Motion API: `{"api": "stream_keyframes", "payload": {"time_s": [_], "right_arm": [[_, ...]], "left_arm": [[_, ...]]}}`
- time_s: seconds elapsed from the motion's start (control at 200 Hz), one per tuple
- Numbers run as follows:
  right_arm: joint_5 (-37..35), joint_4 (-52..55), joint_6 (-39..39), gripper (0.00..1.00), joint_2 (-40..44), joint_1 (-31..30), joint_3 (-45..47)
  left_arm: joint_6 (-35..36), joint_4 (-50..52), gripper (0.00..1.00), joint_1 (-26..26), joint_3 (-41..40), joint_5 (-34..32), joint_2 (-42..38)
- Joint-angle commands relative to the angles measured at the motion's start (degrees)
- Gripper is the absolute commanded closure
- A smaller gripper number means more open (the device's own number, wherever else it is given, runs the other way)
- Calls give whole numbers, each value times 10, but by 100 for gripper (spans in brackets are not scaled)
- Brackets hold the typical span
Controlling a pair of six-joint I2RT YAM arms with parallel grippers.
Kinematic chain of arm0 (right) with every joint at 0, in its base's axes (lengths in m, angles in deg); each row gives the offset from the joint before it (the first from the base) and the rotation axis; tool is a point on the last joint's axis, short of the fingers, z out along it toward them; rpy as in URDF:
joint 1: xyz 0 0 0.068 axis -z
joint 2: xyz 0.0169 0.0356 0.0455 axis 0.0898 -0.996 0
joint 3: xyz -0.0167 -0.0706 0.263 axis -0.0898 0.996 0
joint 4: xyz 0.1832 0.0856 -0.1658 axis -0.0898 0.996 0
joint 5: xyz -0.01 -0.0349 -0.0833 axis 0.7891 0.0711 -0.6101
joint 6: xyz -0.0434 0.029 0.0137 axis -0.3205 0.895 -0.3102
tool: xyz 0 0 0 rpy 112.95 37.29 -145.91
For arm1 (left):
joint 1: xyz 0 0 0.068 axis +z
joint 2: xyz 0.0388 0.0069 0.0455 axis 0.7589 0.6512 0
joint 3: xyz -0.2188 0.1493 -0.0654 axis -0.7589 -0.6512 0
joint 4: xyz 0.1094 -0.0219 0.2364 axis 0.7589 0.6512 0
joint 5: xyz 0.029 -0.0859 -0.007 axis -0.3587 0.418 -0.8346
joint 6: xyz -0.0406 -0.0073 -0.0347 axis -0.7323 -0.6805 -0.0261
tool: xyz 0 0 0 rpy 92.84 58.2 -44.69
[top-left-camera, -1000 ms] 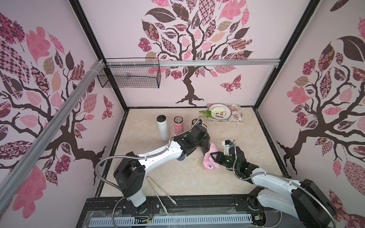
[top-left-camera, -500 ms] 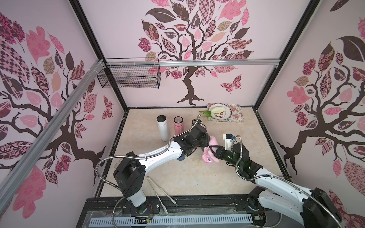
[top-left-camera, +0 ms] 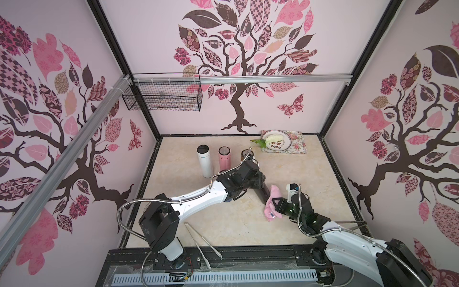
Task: Wipe the surface of the thermos
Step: Wipe the dirt from the surface of the thermos.
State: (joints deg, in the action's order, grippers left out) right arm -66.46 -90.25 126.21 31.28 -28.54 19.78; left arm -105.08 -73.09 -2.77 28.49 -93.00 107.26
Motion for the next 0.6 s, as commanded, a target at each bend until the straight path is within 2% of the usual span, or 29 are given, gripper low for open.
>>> {"api": "stream_keyframes", "payload": {"time_s": [0.0,0.16,0.3,0.595], "right_arm": [[18,-19,-22,100,3,-2,-53],[82,-62,-15,100,-11,-8,-98],[111,-107,-19,100,-3,-16,-102],[65,-27,-42,100,-33,-16,-41]], "left_arm": [[-1,21,100,-9,13,31,-1],[-1,37,100,-11,20,12,-2],[8,52,100,-15,24,-17,-9],[25,72,100,-15,35,-60,-14]]}}
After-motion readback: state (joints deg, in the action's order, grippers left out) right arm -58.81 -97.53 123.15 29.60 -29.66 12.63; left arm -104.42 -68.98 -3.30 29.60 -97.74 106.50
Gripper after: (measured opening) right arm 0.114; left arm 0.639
